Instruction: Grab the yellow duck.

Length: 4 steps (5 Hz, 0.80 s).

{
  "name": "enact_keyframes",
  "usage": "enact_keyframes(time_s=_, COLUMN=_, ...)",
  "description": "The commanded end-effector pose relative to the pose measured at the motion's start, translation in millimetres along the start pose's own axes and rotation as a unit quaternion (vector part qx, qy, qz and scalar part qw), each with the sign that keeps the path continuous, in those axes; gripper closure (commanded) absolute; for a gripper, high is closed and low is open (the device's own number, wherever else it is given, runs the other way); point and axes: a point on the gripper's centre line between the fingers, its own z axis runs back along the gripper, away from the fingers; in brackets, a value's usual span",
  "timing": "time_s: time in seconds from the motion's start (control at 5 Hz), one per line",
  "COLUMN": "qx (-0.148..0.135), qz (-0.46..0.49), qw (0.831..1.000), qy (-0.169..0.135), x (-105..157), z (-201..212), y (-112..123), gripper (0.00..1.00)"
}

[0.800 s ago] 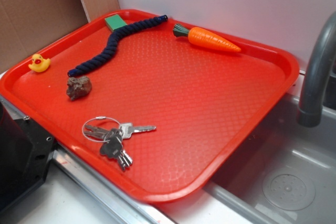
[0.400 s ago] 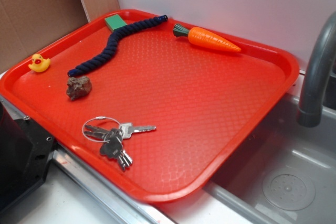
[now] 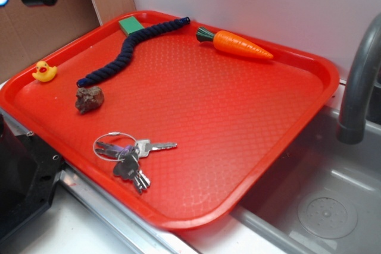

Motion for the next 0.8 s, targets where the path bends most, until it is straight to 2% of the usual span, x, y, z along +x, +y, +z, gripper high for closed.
enact_keyframes(time_s=0.0, qx=0.026, qz=0.21, qw=0.977, qy=-0.038, x=22, z=-45, y=42, gripper=0.0)
enact_keyframes(time_s=0.2, qx=0.065, qz=0.289, qw=0.952, qy=-0.075, x=32, z=-58, y=60, gripper=0.0)
enact_keyframes(time_s=0.4, qx=0.073, qz=0.324, qw=0.939, qy=-0.091, x=17, z=-65, y=90, gripper=0.0)
enact_keyframes(time_s=0.6, qx=0.08, qz=0.332, qw=0.934, qy=-0.102, x=29, z=-82, y=100, gripper=0.0)
